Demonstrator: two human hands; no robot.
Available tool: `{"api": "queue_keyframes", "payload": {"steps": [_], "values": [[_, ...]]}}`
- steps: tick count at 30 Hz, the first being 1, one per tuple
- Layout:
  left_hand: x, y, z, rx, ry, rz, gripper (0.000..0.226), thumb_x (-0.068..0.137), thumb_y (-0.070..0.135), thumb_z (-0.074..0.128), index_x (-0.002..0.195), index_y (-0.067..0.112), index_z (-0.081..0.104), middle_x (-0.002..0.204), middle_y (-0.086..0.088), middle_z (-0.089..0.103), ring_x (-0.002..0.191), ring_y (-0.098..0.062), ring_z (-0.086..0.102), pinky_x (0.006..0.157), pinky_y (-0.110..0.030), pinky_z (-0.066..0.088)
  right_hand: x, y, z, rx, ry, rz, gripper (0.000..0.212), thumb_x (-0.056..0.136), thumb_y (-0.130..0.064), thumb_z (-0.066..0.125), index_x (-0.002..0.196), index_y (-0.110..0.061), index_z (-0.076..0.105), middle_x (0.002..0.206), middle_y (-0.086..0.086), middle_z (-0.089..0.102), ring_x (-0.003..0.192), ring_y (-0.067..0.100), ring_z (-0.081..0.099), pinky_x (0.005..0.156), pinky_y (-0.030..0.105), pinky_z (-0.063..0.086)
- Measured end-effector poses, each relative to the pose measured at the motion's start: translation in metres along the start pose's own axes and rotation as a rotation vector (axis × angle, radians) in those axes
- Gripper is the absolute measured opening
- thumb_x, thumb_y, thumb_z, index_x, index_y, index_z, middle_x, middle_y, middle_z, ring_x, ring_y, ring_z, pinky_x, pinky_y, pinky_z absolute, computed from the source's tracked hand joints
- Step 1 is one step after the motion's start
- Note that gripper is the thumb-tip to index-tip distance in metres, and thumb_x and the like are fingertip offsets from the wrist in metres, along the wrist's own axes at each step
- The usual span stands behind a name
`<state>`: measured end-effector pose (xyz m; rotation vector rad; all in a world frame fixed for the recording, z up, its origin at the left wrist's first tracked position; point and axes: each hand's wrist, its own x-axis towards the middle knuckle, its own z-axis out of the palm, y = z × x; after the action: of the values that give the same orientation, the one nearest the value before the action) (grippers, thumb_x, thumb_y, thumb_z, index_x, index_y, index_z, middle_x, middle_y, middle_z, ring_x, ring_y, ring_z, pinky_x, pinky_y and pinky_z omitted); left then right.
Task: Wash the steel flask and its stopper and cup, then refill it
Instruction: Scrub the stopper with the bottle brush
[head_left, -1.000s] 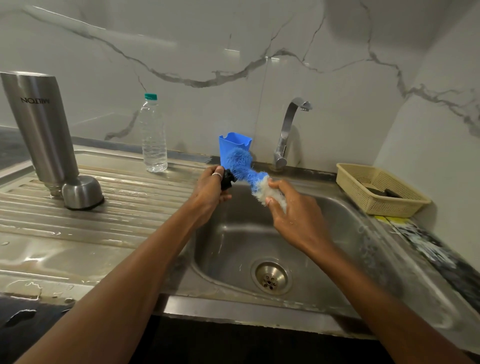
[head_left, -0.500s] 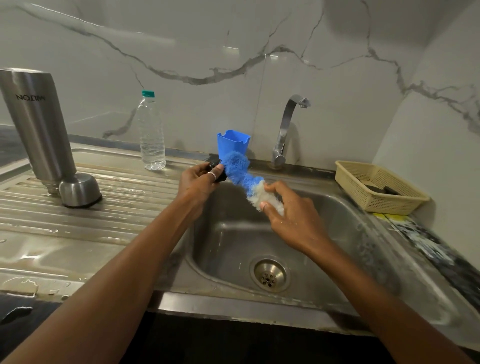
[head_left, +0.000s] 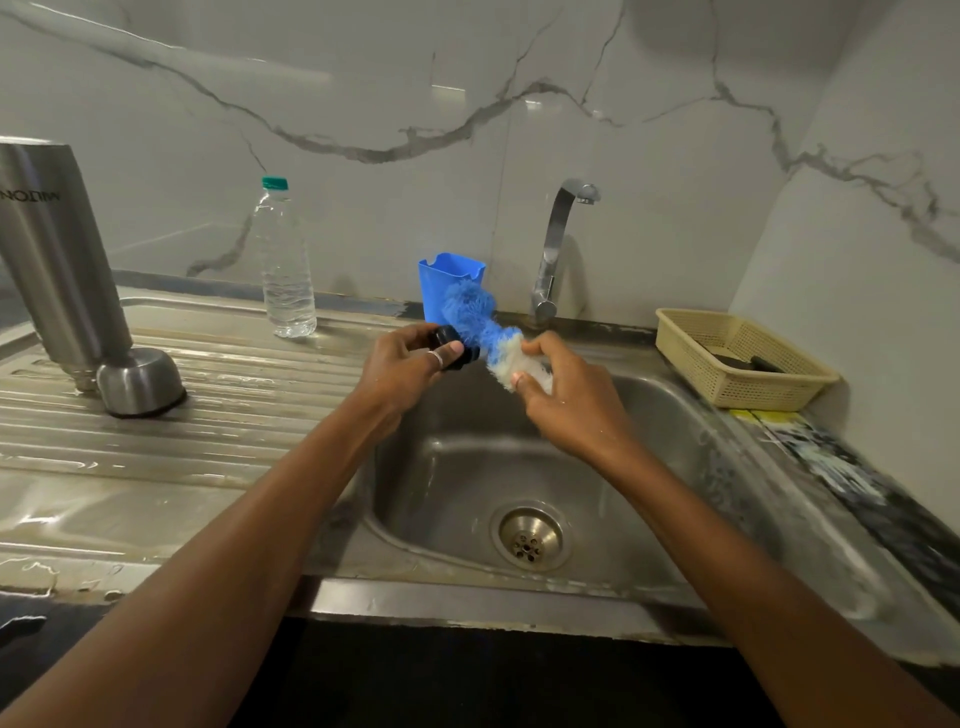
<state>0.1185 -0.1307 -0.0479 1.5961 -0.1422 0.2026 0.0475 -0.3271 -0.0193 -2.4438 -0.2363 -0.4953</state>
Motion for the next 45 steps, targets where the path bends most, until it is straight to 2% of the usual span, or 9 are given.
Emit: {"api": "queue_keyframes", "payload": {"steps": [4,11,14,21,26,29,35,41,45], "values": [[0.006,-0.003,-0.015,-0.028,0.089,-0.005,0.026,0.088,0.023,0.079,0.113,0.020,0.074,0.103,-0.004,0.078,0.103,-0.026,0.074,0.098,-0.050,0.057,-0.014,0.004,-0.005,-0.002,-0.063,0.004,0.031,0.096,-0.030,0.063,0.126,-0.031,0.056,0.113,-0.005,0.065,0.085,0.016,0.066,0.071,0.031,0.051],[0.002,0.002,-0.006,0.103,0.030,0.041,0.050,0.077,0.041,0.080,0.124,0.026,0.071,0.116,0.002,0.074,0.103,-0.019,0.073,0.097,-0.046,0.058,-0.003,0.002,-0.004,0.022,-0.022,0.038,0.029,0.095,-0.028,0.061,0.124,-0.029,0.056,0.116,0.000,0.068,0.086,0.021,0.065,0.070,0.029,0.044],[0.005,0.000,-0.018,0.075,0.080,0.026,0.041,0.087,0.030,0.080,0.126,0.022,0.070,0.118,0.000,0.073,0.104,-0.020,0.073,0.096,-0.044,0.058,-0.014,0.004,-0.007,0.006,-0.059,0.018,0.029,0.095,-0.028,0.062,0.123,-0.030,0.056,0.112,-0.003,0.068,0.079,0.019,0.066,0.070,0.037,0.055],[-0.003,0.003,-0.007,-0.098,-0.051,-0.015,0.043,0.093,0.007,0.072,0.135,0.007,0.060,0.133,-0.012,0.061,0.107,-0.028,0.072,0.076,-0.026,0.061,-0.005,0.003,-0.003,-0.022,-0.024,0.013,0.031,0.097,-0.028,0.058,0.129,-0.028,0.054,0.113,0.001,0.068,0.083,0.019,0.059,0.062,0.028,0.038],[-0.003,0.006,-0.005,-0.256,-0.046,-0.075,0.046,0.088,0.008,0.076,0.131,0.006,0.059,0.126,-0.015,0.066,0.110,-0.030,0.071,0.079,-0.031,0.061,-0.007,0.004,-0.006,-0.033,-0.009,0.003,0.030,0.098,-0.029,0.059,0.128,-0.029,0.055,0.111,0.000,0.068,0.077,0.015,0.056,0.056,0.014,0.032],[-0.001,0.004,-0.004,-0.283,0.009,-0.094,0.043,0.085,0.011,0.080,0.123,0.007,0.061,0.121,-0.016,0.069,0.105,-0.031,0.073,0.079,-0.034,0.062,-0.008,0.000,-0.005,-0.042,-0.026,-0.026,0.031,0.097,-0.027,0.060,0.128,-0.028,0.055,0.113,0.001,0.069,0.079,0.016,0.058,0.058,0.022,0.037],[0.003,0.003,-0.010,-0.301,0.095,-0.130,0.044,0.085,0.007,0.081,0.125,0.014,0.062,0.115,-0.017,0.072,0.104,-0.032,0.074,0.097,-0.045,0.058,-0.014,-0.005,-0.007,-0.092,-0.051,-0.060,0.031,0.097,-0.028,0.060,0.127,-0.029,0.053,0.114,-0.002,0.069,0.088,0.017,0.062,0.068,0.028,0.040],[0.000,0.000,0.002,-0.233,-0.083,-0.129,0.042,0.089,0.011,0.077,0.129,0.004,0.064,0.119,-0.015,0.073,0.107,-0.025,0.073,0.089,-0.034,0.061,-0.005,-0.006,-0.005,-0.084,-0.032,-0.023,0.031,0.098,-0.028,0.057,0.129,-0.027,0.051,0.115,0.002,0.068,0.081,0.019,0.056,0.056,0.023,0.033],[0.003,0.005,-0.012,-0.121,0.054,-0.122,0.040,0.090,0.021,0.078,0.127,0.016,0.064,0.116,-0.002,0.073,0.106,-0.016,0.070,0.086,-0.033,0.058,-0.012,-0.005,-0.010,-0.084,-0.052,-0.040,0.030,0.097,-0.030,0.060,0.126,-0.030,0.053,0.106,-0.007,0.065,0.078,0.012,0.059,0.057,0.018,0.038]]}}
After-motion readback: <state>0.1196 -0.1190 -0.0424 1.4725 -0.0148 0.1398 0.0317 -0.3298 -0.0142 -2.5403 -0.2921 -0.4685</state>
